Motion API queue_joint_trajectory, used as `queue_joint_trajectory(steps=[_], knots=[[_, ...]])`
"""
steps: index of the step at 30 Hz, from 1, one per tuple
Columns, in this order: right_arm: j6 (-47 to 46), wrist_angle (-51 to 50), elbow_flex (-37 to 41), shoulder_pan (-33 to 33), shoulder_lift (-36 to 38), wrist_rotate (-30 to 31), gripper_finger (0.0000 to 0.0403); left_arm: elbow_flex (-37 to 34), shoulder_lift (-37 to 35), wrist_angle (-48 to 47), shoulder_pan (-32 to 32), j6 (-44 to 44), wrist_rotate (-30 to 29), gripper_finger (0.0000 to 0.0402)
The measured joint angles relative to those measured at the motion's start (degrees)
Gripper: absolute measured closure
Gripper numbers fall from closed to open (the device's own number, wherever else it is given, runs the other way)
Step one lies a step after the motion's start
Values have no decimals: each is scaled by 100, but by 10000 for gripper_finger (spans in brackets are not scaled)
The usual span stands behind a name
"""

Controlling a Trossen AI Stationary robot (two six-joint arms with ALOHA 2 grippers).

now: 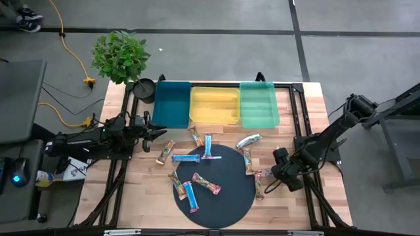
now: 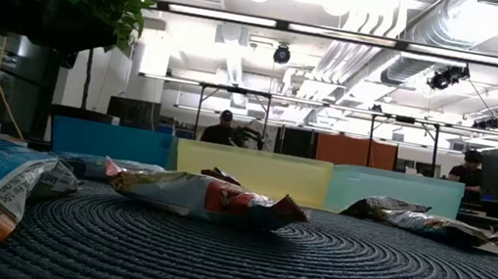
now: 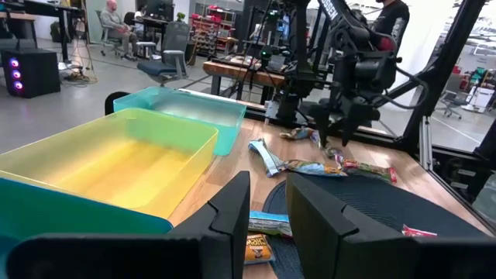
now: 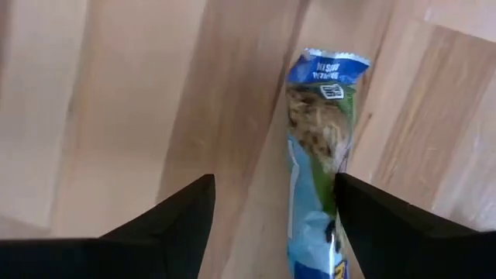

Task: Pick and place Granola Bars by type
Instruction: Put the violet granola bar into the green bin

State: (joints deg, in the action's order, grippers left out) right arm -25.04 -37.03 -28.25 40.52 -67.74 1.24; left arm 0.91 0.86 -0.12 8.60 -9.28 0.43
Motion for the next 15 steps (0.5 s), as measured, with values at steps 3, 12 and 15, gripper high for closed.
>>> queue_joint_trajectory(steps=[3, 12, 15], knots=[[-36, 116, 65, -1, -24, 63, 151, 0, 2, 1, 0, 0, 0, 319], [-850, 523, 302, -9, -20, 387, 151, -1, 1, 1, 1, 0, 0, 319], [-1268, 563, 306, -71, -20, 501, 156, -1, 2, 2, 2, 0, 0, 319]])
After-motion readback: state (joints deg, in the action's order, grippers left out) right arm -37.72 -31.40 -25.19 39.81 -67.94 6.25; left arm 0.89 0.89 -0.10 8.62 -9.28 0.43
